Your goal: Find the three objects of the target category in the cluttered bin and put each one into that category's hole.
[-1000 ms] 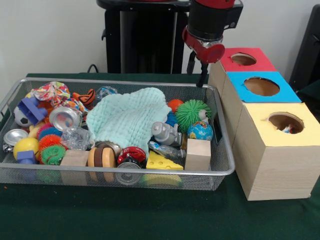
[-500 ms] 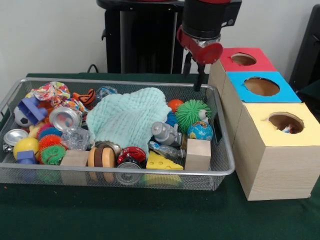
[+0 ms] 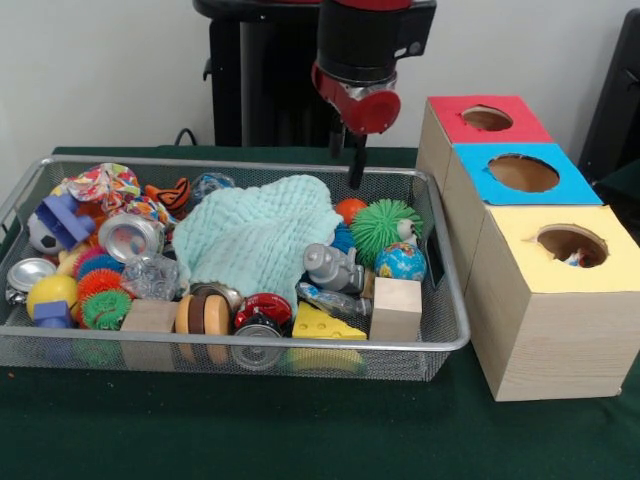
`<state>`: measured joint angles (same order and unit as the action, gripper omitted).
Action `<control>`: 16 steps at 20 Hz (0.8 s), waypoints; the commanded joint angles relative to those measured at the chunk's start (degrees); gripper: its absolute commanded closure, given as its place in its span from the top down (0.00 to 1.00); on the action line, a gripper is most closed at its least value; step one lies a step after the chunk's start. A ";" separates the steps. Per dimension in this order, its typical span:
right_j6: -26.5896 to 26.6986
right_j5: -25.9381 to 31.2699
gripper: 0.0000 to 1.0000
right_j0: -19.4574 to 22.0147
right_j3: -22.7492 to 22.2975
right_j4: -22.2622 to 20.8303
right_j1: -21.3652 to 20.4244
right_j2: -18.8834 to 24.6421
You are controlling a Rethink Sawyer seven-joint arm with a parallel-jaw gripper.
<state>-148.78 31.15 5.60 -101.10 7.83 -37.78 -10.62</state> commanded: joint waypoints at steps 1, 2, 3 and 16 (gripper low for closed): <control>8.74 -4.15 1.00 4.91 -3.05 -6.74 0.25 7.97; 8.29 -4.30 1.00 4.99 -3.25 -7.37 0.06 8.11; 7.84 -4.45 1.00 5.07 -3.44 -8.00 -0.14 8.25; 13.18 -4.26 1.00 15.57 -9.81 -16.58 -5.86 14.33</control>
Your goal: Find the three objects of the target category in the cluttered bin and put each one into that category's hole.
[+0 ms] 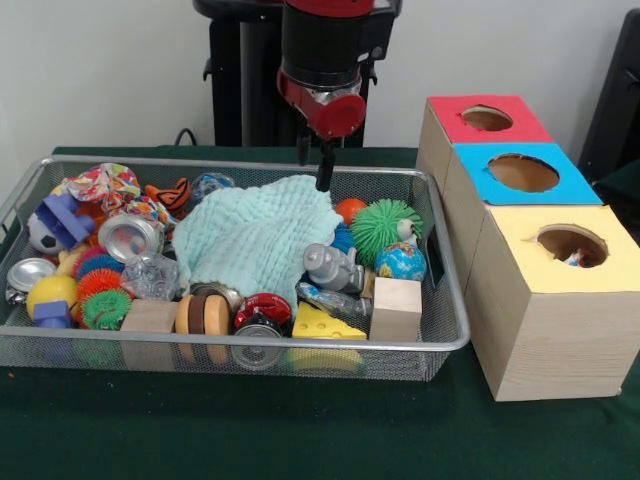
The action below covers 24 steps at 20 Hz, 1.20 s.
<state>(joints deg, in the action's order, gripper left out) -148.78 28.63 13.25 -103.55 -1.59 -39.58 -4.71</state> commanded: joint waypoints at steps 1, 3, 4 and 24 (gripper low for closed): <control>14.41 -1.52 1.00 9.65 -7.77 -8.02 -4.54 9.41; 15.85 -0.52 1.00 12.18 -8.17 -9.45 -5.41 10.98; 16.57 0.11 1.00 13.56 -8.49 -10.10 -6.03 11.78; 15.55 -0.92 1.00 27.39 -6.63 -24.91 -1.23 21.61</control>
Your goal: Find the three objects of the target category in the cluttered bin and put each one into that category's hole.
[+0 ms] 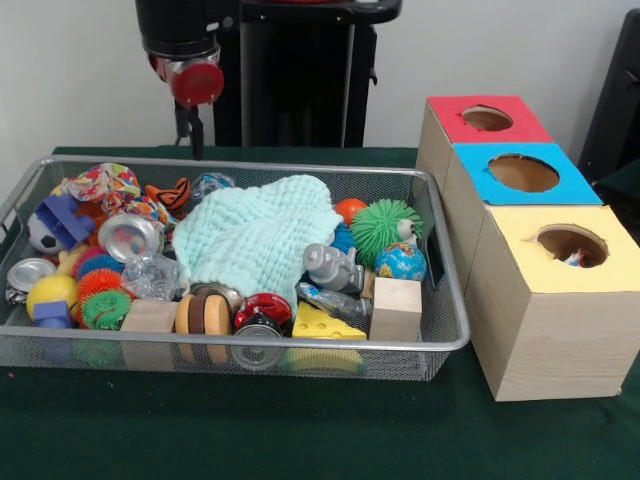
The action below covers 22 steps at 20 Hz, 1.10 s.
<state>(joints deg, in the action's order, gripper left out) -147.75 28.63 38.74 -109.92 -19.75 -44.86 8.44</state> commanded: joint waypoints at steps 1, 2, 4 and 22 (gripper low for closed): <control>14.35 -1.46 1.00 2.26 0.11 -7.61 4.81 8.73; 14.04 -1.65 1.00 2.53 0.28 -8.19 5.25 8.99; 13.51 -2.42 1.00 3.17 0.67 -9.45 6.46 9.44; 17.50 -0.96 1.00 18.00 -5.73 -17.83 4.41 17.07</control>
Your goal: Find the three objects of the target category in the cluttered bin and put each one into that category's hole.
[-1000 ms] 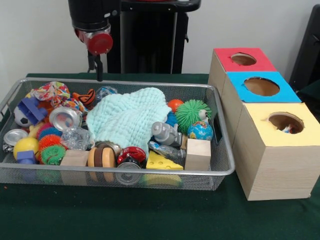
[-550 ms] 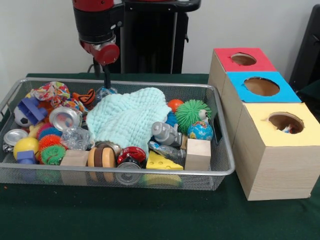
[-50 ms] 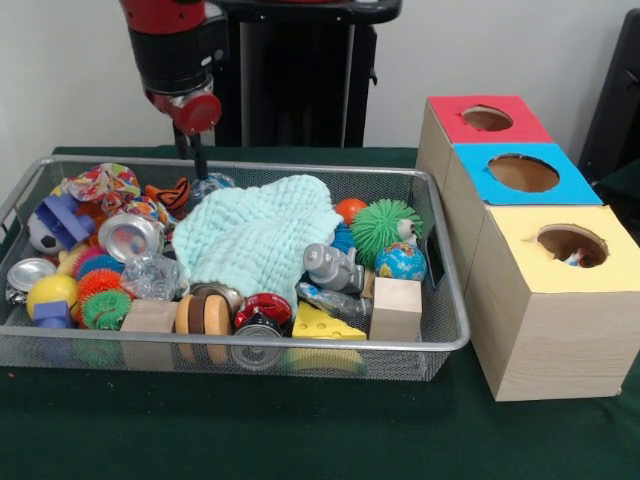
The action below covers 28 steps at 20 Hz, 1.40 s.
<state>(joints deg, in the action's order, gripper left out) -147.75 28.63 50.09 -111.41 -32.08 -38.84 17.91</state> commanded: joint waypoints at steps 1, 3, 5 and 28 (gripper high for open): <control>17.86 -0.76 1.00 7.58 -4.63 -5.87 -1.79 8.18; 17.24 -1.32 1.00 8.47 -5.17 -7.17 -1.75 8.67; 16.02 -2.30 1.00 9.05 -5.54 -8.74 -0.99 8.81; 16.10 -2.73 1.00 15.14 1.50 -20.46 11.15 10.79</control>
<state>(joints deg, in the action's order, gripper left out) -147.75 28.62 62.94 -115.46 -46.51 -34.30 23.87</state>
